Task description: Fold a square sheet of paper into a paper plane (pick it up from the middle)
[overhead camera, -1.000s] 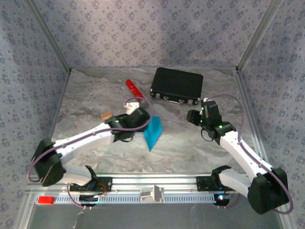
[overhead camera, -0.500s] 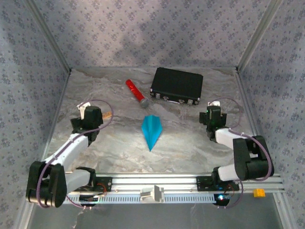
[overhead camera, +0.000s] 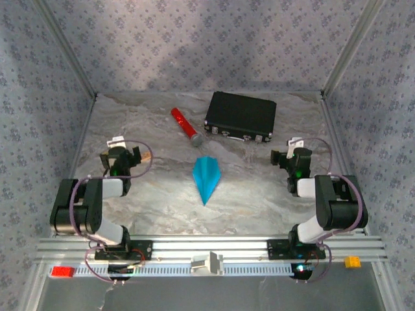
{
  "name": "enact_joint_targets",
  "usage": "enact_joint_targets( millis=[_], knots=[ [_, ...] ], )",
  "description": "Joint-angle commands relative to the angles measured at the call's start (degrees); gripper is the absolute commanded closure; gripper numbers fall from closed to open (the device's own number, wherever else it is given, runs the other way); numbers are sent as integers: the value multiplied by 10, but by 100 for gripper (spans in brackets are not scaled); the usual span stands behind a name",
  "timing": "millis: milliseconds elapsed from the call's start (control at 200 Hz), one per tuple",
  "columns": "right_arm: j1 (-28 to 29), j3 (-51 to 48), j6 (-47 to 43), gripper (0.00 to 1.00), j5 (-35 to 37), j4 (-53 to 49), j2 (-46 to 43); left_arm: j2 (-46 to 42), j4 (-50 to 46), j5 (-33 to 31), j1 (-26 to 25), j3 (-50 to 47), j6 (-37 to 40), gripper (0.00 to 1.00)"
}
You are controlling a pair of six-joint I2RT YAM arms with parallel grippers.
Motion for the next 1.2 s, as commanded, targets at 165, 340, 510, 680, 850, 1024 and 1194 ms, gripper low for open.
enact_joint_targets(
  millis=[165,340,510,680,850,1024,1194],
  knots=[
    [-1,13,6,1,-5,17,5,20,74,66,18,-2,-1,0],
    [-1,11,6,1,-5,16,4,15,55,58,10,4,8,0],
    [1,12,5,1,-2,17,4,15,48,57,4,8,15,0],
    [1,11,5,1,-1,18,5,15,47,58,4,8,15,0],
    [1,11,5,1,-2,17,5,15,47,58,4,8,15,0],
    [1,11,5,1,-1,17,5,16,47,58,4,8,15,0],
    [0,13,6,1,-3,15,6,15,47,58,3,8,15,0]
  ],
)
